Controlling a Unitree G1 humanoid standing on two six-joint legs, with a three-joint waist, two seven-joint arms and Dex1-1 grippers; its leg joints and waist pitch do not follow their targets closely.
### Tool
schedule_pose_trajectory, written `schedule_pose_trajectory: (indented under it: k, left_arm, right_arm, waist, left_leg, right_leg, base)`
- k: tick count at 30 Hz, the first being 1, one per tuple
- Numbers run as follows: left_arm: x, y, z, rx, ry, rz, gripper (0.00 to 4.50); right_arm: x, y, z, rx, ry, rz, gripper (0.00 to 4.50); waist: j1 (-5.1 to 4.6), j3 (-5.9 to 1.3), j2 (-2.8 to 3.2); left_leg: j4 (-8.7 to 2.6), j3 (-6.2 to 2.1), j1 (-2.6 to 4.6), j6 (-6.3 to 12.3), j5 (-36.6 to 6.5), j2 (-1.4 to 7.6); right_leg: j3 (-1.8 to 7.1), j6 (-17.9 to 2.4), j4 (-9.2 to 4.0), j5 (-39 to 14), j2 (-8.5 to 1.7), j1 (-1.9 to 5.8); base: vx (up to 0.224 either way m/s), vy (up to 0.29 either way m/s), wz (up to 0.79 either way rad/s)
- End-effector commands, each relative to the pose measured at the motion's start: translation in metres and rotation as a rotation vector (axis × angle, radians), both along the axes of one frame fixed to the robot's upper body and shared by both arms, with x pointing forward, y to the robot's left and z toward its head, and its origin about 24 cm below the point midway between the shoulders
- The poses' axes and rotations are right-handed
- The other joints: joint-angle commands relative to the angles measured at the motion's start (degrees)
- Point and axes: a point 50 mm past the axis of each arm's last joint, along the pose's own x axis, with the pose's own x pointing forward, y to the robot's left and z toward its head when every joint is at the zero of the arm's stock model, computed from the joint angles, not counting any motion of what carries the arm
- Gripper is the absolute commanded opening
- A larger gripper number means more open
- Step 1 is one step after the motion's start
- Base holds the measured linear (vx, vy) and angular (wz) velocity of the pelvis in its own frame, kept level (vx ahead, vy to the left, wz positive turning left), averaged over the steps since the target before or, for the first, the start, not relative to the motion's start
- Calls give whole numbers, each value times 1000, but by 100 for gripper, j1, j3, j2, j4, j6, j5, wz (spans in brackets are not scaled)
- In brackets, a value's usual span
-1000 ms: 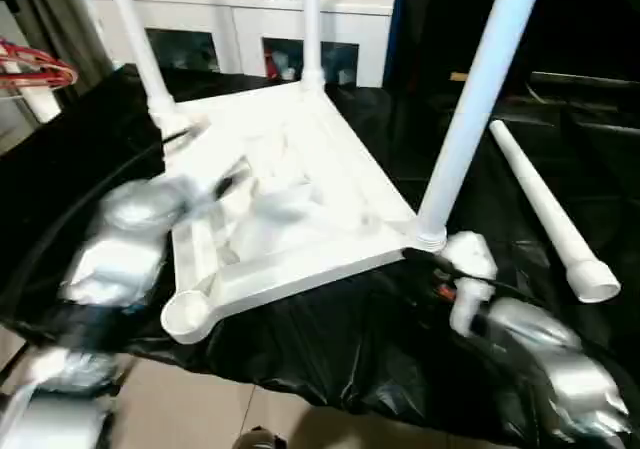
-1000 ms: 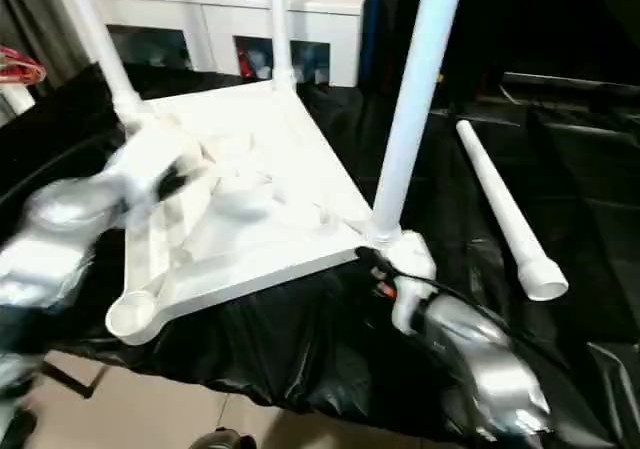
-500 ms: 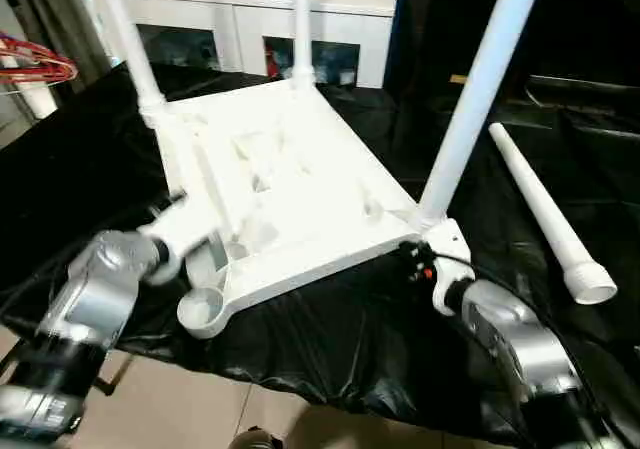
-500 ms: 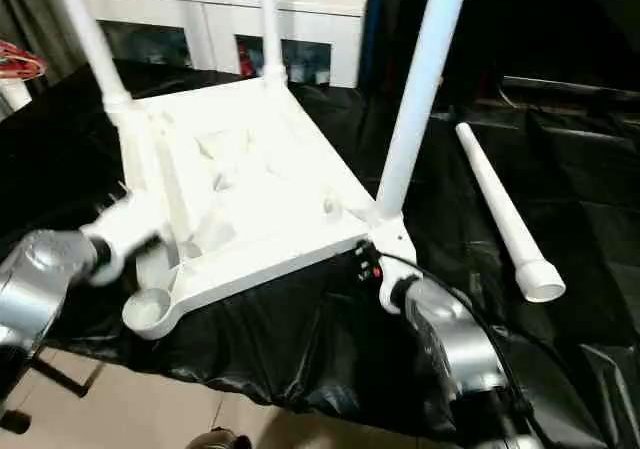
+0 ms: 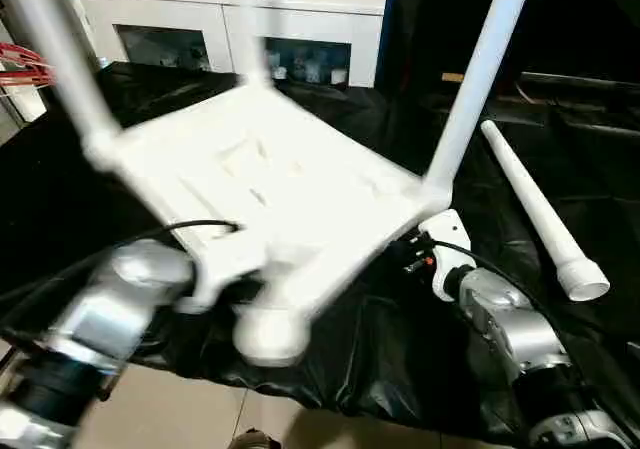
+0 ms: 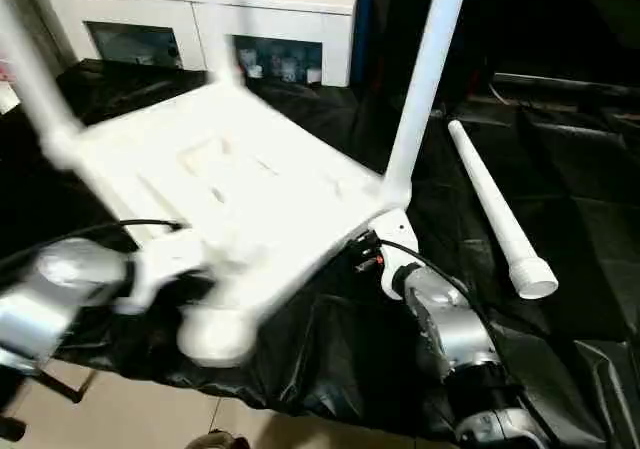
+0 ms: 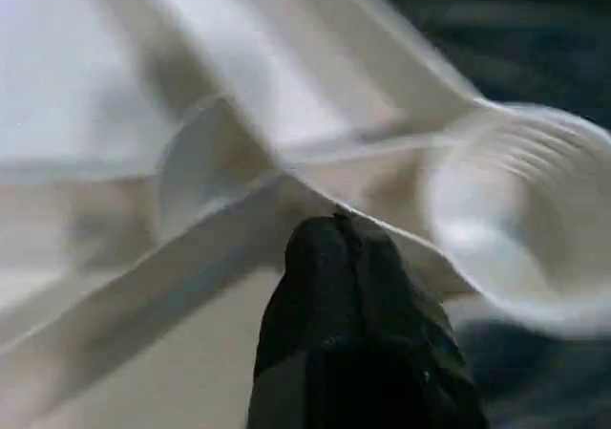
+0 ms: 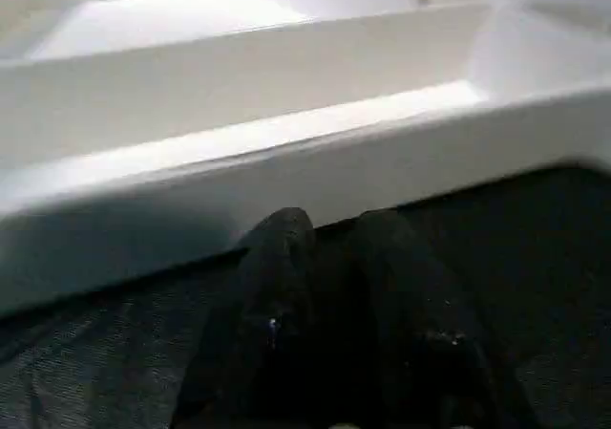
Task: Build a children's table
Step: Rotate table base
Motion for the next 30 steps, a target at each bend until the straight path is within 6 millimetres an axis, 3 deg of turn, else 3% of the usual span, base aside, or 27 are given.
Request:
schedule_pose_trajectory:
  k: [1,4,7,8,9,10,11,14,15,16,20,21,23,30]
  left_arm:
    - [1,-11,3,-7,-11,-34,0]
    - [6,-27,-2,-30,-34,-24,0]
    - [10,-41,-7,-54,-37,-19,0]
    - [11,-45,-9,-61,-40,-13,0]
    - [13,-50,-11,-68,-51,-3,0]
    - [16,-55,-13,-74,-63,6,0]
    - [19,-59,-16,-75,-84,20,0]
    - [24,-62,-18,-75,-111,45,0]
    - [25,-64,-17,-89,-122,48,0]
    - [27,-66,-14,-108,-143,50,0]
    - [28,-71,1,-204,-186,39,0]
    - [29,-72,6,-239,-202,44,0]
    - [30,-73,14,-276,-216,52,33]
    - [23,-75,35,-356,-222,-4,95]
  right_arm:
    - [4,7,6,2,-30,24,60]
    - [4,8,5,5,-33,21,23]
    - [2,6,5,9,-37,11,8]
    - [2,5,5,10,-38,8,8]
    - [1,4,5,11,-40,-2,8]
    - [1,1,6,10,-45,-13,8]
    - [1,-3,9,11,-54,-32,8]
    - [1,-11,15,0,-66,-67,8]
    - [1,-17,18,-12,-63,-93,8]
    - [1,-24,23,-16,-58,-126,8]
    - [1,-38,39,-3,-76,-167,8]
    - [2,-42,45,-6,-89,-177,23]
    - [5,-50,53,-27,-104,-204,42]
    - [18,-83,76,-119,-77,-357,102]
  waist:
    - [17,-366,-24]
    - [-7,-358,-26]
    - [-1,-362,-31]
    - [-4,-356,-8]
    - [6,-358,-28]
    - [12,-352,37]
    - [7,-356,51]
    - [16,-365,-2]
    - [3,-356,56]
    - [8,-364,18]
    - [24,-367,23]
    - [25,-367,86]
    - [10,-376,49]
    - [-2,-399,21]
  left_leg:
    - [-460,-90,106,-129,-1889,206]
    - [-460,-88,101,-121,-1910,208]
    - [-456,-89,114,-115,-1930,206]
    - [-451,-80,122,-115,-1964,199]
    - [-448,-89,120,-128,-1991,202]
    - [-451,-99,123,-144,-2038,204]
    - [-446,-97,146,-172,-2167,205]
    - [-454,-115,130,-147,-2245,201]
    - [-458,-120,116,-151,-2246,195]
    - [-451,-118,129,-141,-2224,198]
    - [-438,-107,124,-83,-2101,194]
    - [-432,-112,118,-88,-2087,192]
    - [-431,-110,112,-84,-2055,198]
    - [-387,-77,87,-8,-1623,173]
  right_leg:
    - [295,-1049,-397,-1778,-358,240]
    - [294,-965,-430,-1954,-351,246]
    - [290,-946,-439,-1999,-347,241]
    - [292,-938,-452,-2040,-338,227]
    - [288,-921,-461,-2074,-350,237]
    - [287,-908,-470,-2115,-351,232]
    - [282,-865,-492,-2154,-335,211]
    - [273,-790,-499,-2290,-355,244]
    - [266,-741,-517,-2344,-342,242]
    - [269,-723,-516,-2320,-338,243]
    - [272,-685,-525,-2402,-344,235]
    - [264,-710,-517,-2394,-350,232]
    - [254,-759,-511,-2239,-338,243]
    - [259,-903,-440,-1882,-321,279]
  base:
    - [0,0,0]
    - [0,0,0]
    - [0,0,0]
    - [0,0,0]
    - [0,0,0]
    - [0,0,0]
    - [0,0,0]
    - [0,0,0]
    - [0,0,0]
    - [0,0,0]
    - [0,0,0]
    - [0,0,0]
    - [0,0,0]
    - [0,0,0]
